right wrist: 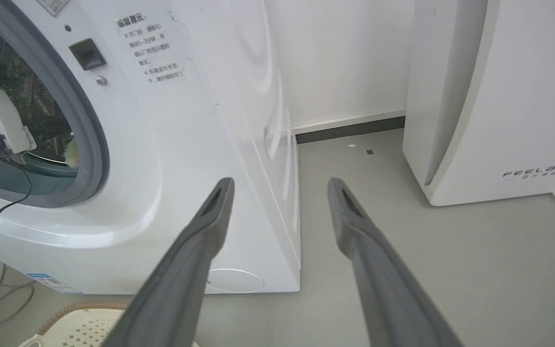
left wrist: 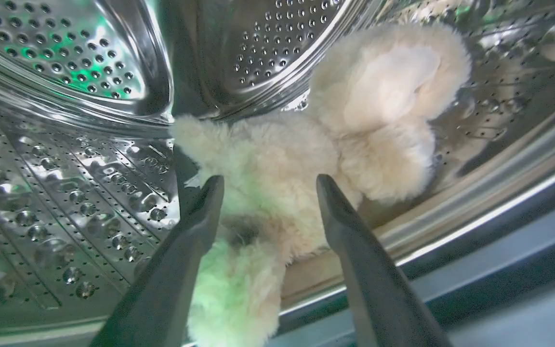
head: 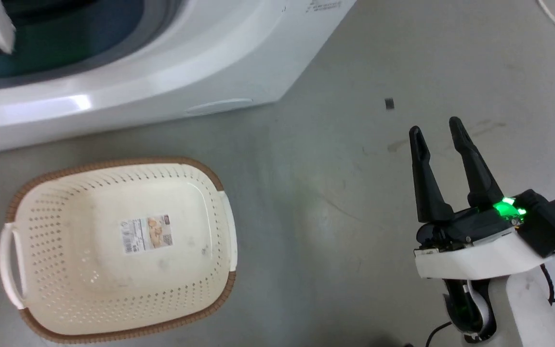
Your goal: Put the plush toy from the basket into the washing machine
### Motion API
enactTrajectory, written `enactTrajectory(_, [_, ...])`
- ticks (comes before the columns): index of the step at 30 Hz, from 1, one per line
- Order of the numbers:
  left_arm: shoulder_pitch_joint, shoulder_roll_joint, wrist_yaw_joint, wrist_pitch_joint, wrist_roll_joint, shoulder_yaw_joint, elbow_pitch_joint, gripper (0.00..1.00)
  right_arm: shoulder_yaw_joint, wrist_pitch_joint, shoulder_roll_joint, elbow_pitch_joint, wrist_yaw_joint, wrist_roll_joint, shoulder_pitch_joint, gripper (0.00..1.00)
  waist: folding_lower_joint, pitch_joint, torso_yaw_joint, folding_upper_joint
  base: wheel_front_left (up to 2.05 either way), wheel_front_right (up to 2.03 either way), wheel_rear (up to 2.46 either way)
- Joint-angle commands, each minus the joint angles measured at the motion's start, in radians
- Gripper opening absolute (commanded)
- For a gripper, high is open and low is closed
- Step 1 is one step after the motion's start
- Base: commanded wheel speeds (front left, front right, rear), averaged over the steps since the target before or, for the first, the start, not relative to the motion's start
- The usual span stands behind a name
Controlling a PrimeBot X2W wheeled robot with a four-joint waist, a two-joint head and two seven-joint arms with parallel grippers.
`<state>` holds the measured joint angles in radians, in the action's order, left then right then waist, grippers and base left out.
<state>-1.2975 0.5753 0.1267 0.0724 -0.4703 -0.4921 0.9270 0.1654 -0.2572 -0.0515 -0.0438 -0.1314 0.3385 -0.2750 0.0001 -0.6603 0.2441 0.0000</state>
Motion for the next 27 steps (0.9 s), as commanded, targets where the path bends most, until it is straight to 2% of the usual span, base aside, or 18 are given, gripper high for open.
enactTrajectory(1, [0.024, -0.003, 0.004, 0.024, -0.013, 0.001, 0.007, 1.00, -0.005, -0.005, 0.001, 0.004, 0.001, -0.007, -0.006, 1.00, -0.0001, 0.060, -0.025, 0.0000, 0.00, 0.00, 0.00])
enactTrajectory(6, [0.140, -0.057, 0.004, 0.144, -0.055, 0.012, 0.037, 1.00, -0.023, -0.005, 0.001, 0.034, 0.001, -0.030, 0.021, 1.00, -0.0001, 0.189, -0.061, 0.0000, 0.00, 0.00, 0.00])
enactTrajectory(12, [0.308, -0.118, -0.011, 0.188, -0.068, 0.028, -0.047, 1.00, -0.050, -0.005, 0.001, 0.053, 0.001, -0.049, 0.071, 1.00, -0.0001, 0.326, -0.107, 0.0000, 0.00, 0.00, 0.00])
enactTrajectory(22, [0.722, -0.178, -0.141, 0.189, -0.020, 0.194, -0.546, 1.00, -0.078, -0.005, 0.001, 0.057, 0.001, -0.065, 0.142, 1.00, -0.0001, 0.464, -0.157, 0.0000, 0.00, 0.00, 0.00])
enactTrajectory(27, [0.926, -0.205, -0.208, 0.189, 0.017, 0.241, -0.728, 1.00, -0.074, -0.005, 0.001, 0.051, 0.001, -0.062, 0.173, 1.00, -0.0001, 0.511, -0.167, 0.0000, 0.00, 0.00, 0.00])
